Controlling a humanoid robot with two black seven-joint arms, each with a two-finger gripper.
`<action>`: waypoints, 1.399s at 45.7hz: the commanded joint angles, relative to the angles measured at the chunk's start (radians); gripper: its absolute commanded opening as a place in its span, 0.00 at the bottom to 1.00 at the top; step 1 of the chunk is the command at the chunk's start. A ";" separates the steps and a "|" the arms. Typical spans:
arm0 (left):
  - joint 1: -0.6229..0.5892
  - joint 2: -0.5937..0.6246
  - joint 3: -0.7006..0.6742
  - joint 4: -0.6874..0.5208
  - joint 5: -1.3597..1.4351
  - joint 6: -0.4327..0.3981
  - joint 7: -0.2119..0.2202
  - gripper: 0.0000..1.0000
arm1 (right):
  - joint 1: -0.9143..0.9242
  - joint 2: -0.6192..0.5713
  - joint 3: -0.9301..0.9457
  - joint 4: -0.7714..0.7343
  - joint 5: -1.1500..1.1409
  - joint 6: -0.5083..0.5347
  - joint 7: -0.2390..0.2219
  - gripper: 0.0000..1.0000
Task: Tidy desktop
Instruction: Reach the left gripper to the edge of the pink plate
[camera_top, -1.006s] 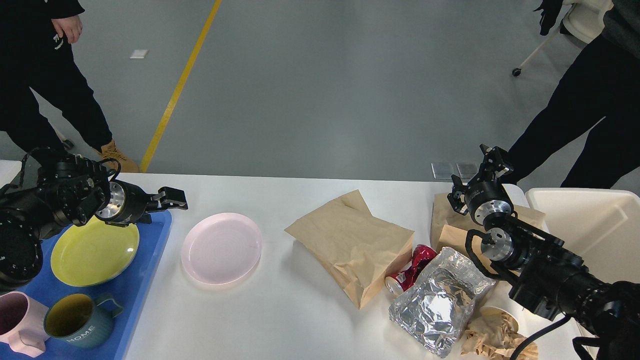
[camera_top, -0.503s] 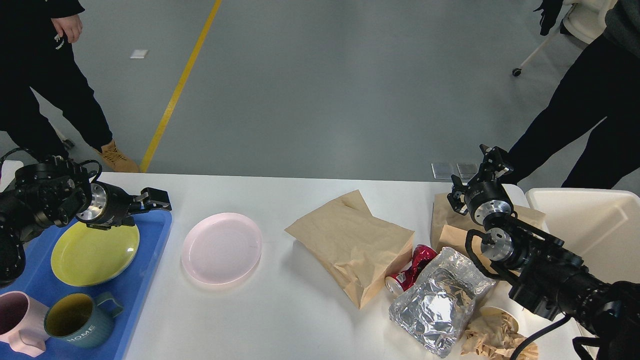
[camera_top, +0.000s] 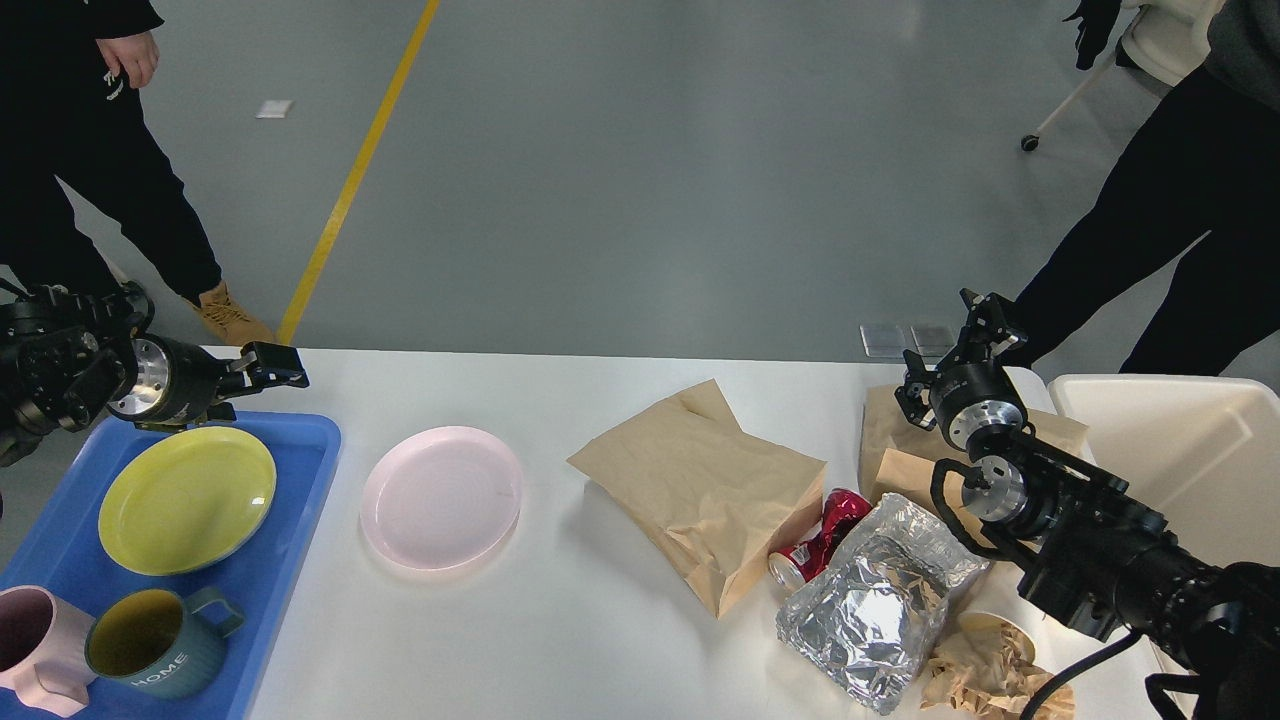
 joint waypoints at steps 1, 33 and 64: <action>0.008 -0.004 -0.042 0.000 0.000 -0.003 0.002 0.96 | 0.000 0.000 0.000 0.000 -0.001 0.000 0.000 1.00; 0.014 -0.001 -0.154 0.030 0.017 -0.130 0.008 0.96 | 0.000 0.000 0.000 0.000 0.000 0.000 0.000 1.00; 0.060 -0.031 -0.156 0.035 0.015 -0.086 0.010 0.96 | 0.000 0.000 0.000 0.000 0.000 0.000 0.000 1.00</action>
